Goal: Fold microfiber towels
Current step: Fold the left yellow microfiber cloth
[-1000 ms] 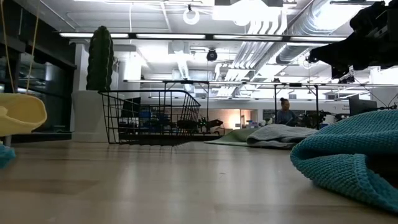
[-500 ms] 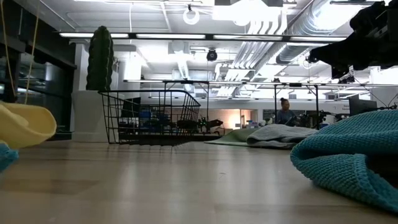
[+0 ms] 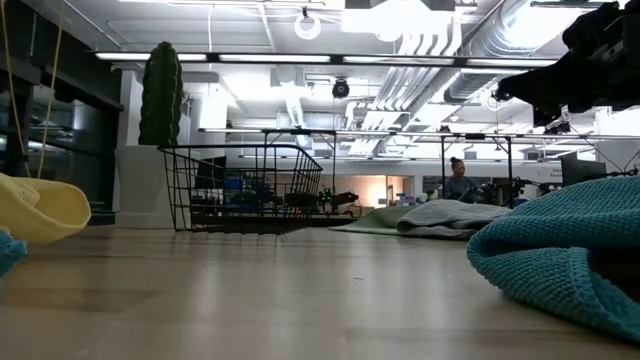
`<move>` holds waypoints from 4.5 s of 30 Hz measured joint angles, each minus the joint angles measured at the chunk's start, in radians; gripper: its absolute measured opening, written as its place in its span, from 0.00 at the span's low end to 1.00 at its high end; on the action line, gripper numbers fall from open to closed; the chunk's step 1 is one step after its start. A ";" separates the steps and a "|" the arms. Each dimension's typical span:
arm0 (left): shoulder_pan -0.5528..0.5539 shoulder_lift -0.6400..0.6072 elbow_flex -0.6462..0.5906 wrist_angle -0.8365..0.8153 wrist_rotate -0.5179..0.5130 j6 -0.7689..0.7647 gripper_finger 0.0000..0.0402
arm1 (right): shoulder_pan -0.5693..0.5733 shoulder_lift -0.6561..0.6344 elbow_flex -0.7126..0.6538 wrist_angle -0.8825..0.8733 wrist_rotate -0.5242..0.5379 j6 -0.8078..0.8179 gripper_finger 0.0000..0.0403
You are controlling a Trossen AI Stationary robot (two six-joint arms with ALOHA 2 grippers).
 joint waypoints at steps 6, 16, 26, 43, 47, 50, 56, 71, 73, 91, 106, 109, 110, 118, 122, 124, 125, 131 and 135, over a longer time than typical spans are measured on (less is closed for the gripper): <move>0.000 0.000 -0.005 0.008 0.019 -0.071 0.46 | 0.000 0.000 0.000 0.000 0.000 0.000 0.00; 0.059 0.000 -0.055 0.073 0.060 -0.101 0.46 | 0.000 0.000 0.000 0.000 0.000 0.000 0.00; 0.095 0.000 -0.055 0.076 0.115 -0.075 0.43 | 0.000 0.000 0.000 0.000 0.000 0.000 0.00; 0.105 0.000 -0.035 0.065 0.104 -0.018 0.02 | 0.000 0.000 0.000 0.000 0.000 0.000 0.00; 0.140 -0.051 0.036 0.050 0.037 0.083 0.01 | 0.000 0.000 0.000 0.000 0.000 0.000 0.00; 0.180 -0.131 0.068 0.071 -0.042 0.180 0.00 | 0.000 0.000 0.000 0.000 0.000 0.000 0.00; 0.330 -0.325 0.038 0.428 0.005 0.450 0.00 | 0.000 0.000 0.000 0.000 0.000 0.000 0.00; 0.767 -0.423 0.069 0.958 0.543 0.730 0.00 | 0.000 0.000 0.000 0.000 0.000 0.000 0.00; 0.770 -0.441 0.080 0.936 0.587 0.689 0.00 | 0.000 0.000 0.000 0.000 0.000 0.000 0.00; 0.575 -0.436 -0.289 0.980 0.354 0.253 0.00 | 0.000 0.000 0.000 0.000 0.000 0.000 0.00; 0.545 -0.436 -0.394 1.004 0.155 0.140 0.00 | 0.000 0.000 0.000 0.001 0.000 0.000 0.00; 0.545 -0.436 -0.394 1.004 0.139 0.147 0.00 | 0.000 0.000 0.000 0.014 0.001 0.125 0.00; 0.546 -0.436 -0.394 1.004 0.138 0.151 0.00 | 0.000 0.003 -0.001 0.049 0.009 0.184 0.00; 0.554 -0.436 -0.394 1.004 0.116 0.158 0.00 | 0.015 0.158 -0.002 0.518 -0.188 0.186 0.00; 0.571 -0.436 -0.394 1.003 0.117 0.158 0.00 | 0.071 0.409 -0.001 0.773 -0.247 0.080 0.00; 0.575 -0.436 -0.394 1.001 0.122 0.157 0.00 | 0.097 0.551 0.023 0.811 -0.222 0.049 0.00; 0.578 -0.436 -0.394 0.998 0.123 0.154 0.00 | 0.107 0.621 0.044 0.820 -0.204 0.043 0.00; 0.579 -0.436 -0.394 0.996 0.124 0.168 0.00 | 0.146 0.993 0.241 0.780 -0.174 0.034 0.00; 0.578 -0.436 -0.394 0.994 0.124 0.168 0.00 | 0.144 1.190 0.393 0.709 -0.174 0.039 0.00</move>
